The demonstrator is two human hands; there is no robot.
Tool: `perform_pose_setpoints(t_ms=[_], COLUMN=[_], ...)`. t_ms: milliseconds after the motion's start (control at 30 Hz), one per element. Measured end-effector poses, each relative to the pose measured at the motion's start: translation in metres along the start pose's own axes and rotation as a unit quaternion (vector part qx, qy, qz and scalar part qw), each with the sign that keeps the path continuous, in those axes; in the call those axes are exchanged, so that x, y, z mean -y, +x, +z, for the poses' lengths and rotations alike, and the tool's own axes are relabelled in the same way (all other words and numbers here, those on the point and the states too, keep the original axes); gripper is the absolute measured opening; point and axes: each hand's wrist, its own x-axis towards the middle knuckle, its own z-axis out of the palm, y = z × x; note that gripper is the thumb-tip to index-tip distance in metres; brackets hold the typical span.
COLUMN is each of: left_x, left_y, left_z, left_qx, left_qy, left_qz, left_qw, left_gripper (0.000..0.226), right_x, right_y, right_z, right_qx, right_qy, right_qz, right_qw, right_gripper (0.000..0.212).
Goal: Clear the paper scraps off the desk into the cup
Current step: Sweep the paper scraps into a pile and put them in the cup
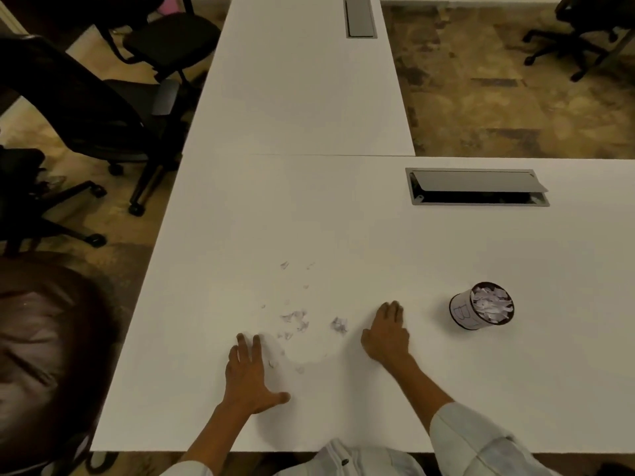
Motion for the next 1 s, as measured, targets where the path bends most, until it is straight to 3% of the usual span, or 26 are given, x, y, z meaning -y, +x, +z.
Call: perform_pose_setpoints(t_ms=[167,300,467,567,733,833,1000], left_x=[-0.014,-0.022,-0.027,-0.024,-0.021,-0.03,-0.051], left_y=[0.003,0.007,0.009,0.021,0.066,0.094,0.135], left_z=[-0.001,-0.005,-0.018,-0.035,-0.079,-0.099,-0.123], left_qx=[-0.03,-0.048,-0.025,-0.043,-0.076,-0.053,0.035], left_qy=[-0.012,-0.071,-0.213,-0.232,-0.166,-0.127,-0.024], left_qz=[0.038,0.102,0.182,0.187,0.188,0.211,0.277], left_qw=[0.999,0.991,0.96,0.954,0.965,0.968,0.96], left_gripper=[0.13,0.118,0.123,0.125,0.13,0.133,0.132], right_x=[0.043,0.044,0.042,0.057,0.112,0.14,0.147], right_y=[-0.025,-0.018,0.031,0.067,0.105,0.104,0.075], right_z=[0.035,0.021,-0.025,-0.047,-0.061,-0.048,-0.01], right_qx=[0.049,0.077,0.025,0.042,0.078,0.096,0.111], right_qy=[0.016,0.091,0.084,0.024,-0.121,-0.197,-0.149], right_qz=[-0.147,-0.297,-0.268,-0.267,-0.3,-0.306,-0.284], right_qw=[0.988,0.947,0.96,0.963,0.943,0.927,0.941], right_gripper=[0.079,0.075,0.073,0.07,0.07,0.071,0.087])
